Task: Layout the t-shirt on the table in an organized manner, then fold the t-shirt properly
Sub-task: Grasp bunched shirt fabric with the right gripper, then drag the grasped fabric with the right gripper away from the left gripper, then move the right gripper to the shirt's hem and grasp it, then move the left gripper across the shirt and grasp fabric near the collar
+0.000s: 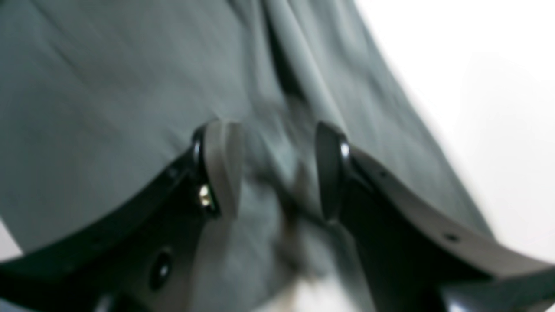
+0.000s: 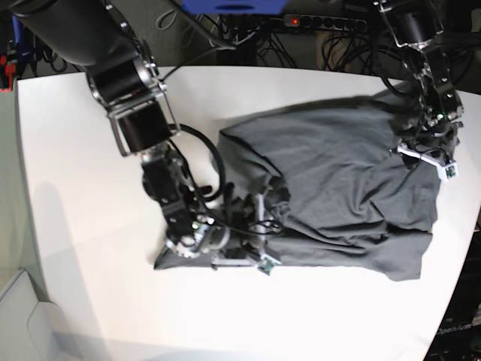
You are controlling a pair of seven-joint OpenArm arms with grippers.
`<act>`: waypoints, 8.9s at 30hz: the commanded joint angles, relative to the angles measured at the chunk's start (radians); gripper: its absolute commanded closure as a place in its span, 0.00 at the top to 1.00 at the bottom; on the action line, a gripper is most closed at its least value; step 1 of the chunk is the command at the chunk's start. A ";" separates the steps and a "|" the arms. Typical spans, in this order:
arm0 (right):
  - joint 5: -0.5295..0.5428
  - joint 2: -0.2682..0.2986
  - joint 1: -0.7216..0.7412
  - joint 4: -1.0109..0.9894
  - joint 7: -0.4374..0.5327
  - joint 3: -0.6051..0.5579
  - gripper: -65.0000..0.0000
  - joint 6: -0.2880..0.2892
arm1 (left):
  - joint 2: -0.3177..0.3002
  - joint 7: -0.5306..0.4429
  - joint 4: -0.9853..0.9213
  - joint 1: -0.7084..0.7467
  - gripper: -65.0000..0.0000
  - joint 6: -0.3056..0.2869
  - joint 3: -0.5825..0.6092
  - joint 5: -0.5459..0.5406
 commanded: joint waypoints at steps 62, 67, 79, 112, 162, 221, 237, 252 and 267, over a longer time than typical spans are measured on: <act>0.022 0.089 -0.133 0.211 -0.186 0.124 0.60 0.006 | -0.025 0.106 -0.019 0.027 0.62 0.015 -0.005 0.008; 0.017 0.052 -0.135 0.151 -0.112 0.116 0.60 0.006 | -0.025 0.106 -0.019 0.025 0.62 0.015 -0.005 0.008; 0.017 0.026 -0.101 -0.012 0.001 0.115 0.60 0.006 | -0.025 0.106 -0.019 0.025 0.62 0.015 -0.005 0.008; 0.016 0.177 -0.506 0.763 -0.265 0.301 0.03 0.006 | -0.029 0.114 -0.020 -0.067 0.62 0.015 0.002 0.008; 0.019 0.012 -0.265 0.547 -0.397 0.431 0.45 0.006 | -0.141 0.115 -0.017 -0.024 0.62 0.015 0.085 0.008; 0.017 -0.023 0.008 -0.013 0.008 0.130 0.13 0.006 | -0.005 0.309 0.534 0.328 0.62 0.015 0.024 -0.044; 0.022 0.003 0.241 -0.708 0.516 0.136 0.14 0.006 | 0.064 0.310 0.586 0.338 0.62 0.015 -0.081 -0.043; 0.019 0.210 0.198 -0.800 0.600 0.305 0.14 -0.199 | 0.066 0.310 0.549 0.245 0.62 0.015 0.013 -0.043; 0.025 0.350 0.086 -0.796 0.598 0.342 0.13 -0.562 | 0.113 0.312 0.609 0.179 0.62 0.015 0.235 -0.044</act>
